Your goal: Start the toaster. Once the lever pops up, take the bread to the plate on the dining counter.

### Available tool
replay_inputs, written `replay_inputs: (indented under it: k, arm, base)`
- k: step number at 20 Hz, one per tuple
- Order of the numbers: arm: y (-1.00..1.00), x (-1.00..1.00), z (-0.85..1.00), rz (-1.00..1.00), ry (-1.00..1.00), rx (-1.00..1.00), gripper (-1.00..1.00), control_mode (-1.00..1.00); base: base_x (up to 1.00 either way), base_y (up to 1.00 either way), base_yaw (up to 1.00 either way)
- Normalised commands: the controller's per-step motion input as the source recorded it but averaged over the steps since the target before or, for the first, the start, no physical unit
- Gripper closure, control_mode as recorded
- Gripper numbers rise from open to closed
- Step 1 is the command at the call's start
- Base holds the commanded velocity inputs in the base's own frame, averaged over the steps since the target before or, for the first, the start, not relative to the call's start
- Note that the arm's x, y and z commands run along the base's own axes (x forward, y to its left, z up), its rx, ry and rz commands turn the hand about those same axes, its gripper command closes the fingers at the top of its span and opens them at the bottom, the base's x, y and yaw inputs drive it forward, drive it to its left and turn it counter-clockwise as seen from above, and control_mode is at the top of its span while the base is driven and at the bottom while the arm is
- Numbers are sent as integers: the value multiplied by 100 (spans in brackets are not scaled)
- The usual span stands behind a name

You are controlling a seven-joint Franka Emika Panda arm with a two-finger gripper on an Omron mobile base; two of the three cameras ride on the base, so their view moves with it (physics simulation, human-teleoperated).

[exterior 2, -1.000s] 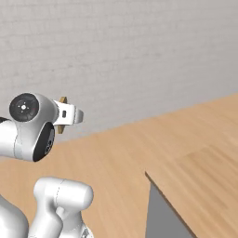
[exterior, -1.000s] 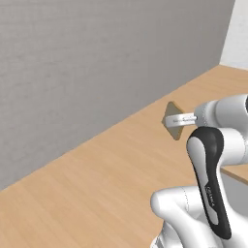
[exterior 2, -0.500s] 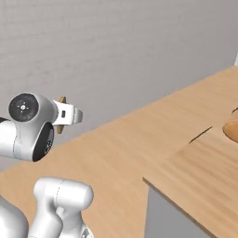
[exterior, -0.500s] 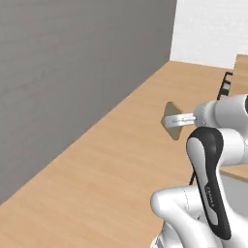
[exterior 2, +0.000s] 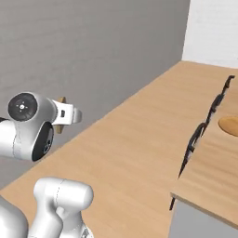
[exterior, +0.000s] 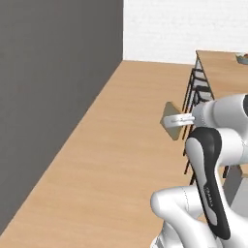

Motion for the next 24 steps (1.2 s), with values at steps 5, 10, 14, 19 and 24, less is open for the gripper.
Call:
replay_inputs:
  k: [5, 10, 14, 19, 24]
  arm:
    - [0, 0, 0, 0, 0, 0, 100, 100]
    - [0, 0, 0, 0, 0, 0, 100, 100]
    - [0, 0, 0, 0, 0, 0, 100, 100]
    - [0, 0, 0, 0, 0, 0, 100, 100]
    - [0, 0, 0, 0, 0, 0, 100, 100]
  base:
    - [48, 12, -55]
    - [59, 9, -57]
    - [80, 46, -55]
    - [75, 47, -54]
    - [65, 53, -56]
